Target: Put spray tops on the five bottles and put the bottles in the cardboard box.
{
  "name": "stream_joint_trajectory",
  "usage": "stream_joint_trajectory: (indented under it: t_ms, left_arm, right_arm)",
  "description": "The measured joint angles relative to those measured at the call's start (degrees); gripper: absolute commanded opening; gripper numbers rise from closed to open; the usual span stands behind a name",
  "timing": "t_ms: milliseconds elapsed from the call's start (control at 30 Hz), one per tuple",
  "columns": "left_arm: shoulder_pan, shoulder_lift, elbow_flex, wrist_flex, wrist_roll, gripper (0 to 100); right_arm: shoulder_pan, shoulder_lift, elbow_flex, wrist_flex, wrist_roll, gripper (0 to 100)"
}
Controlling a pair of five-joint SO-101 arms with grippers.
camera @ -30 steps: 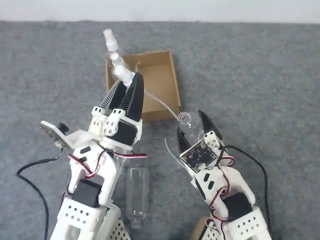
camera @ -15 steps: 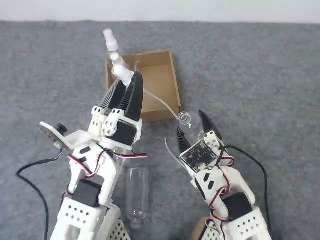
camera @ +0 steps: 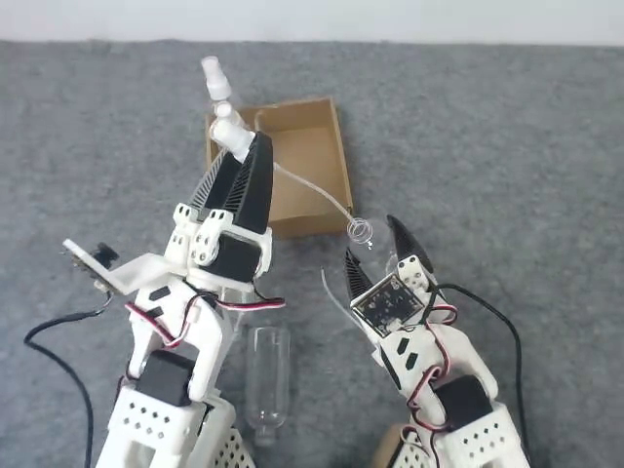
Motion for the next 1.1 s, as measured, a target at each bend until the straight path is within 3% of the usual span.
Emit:
stream_joint_trajectory:
  t_ms: [1100]
  left_arm:
    - [0.00,0.00,2.73,0.35,-0.79,1]
  right_arm:
    - [0.00,0.00,0.00,0.09,0.00,18.0]
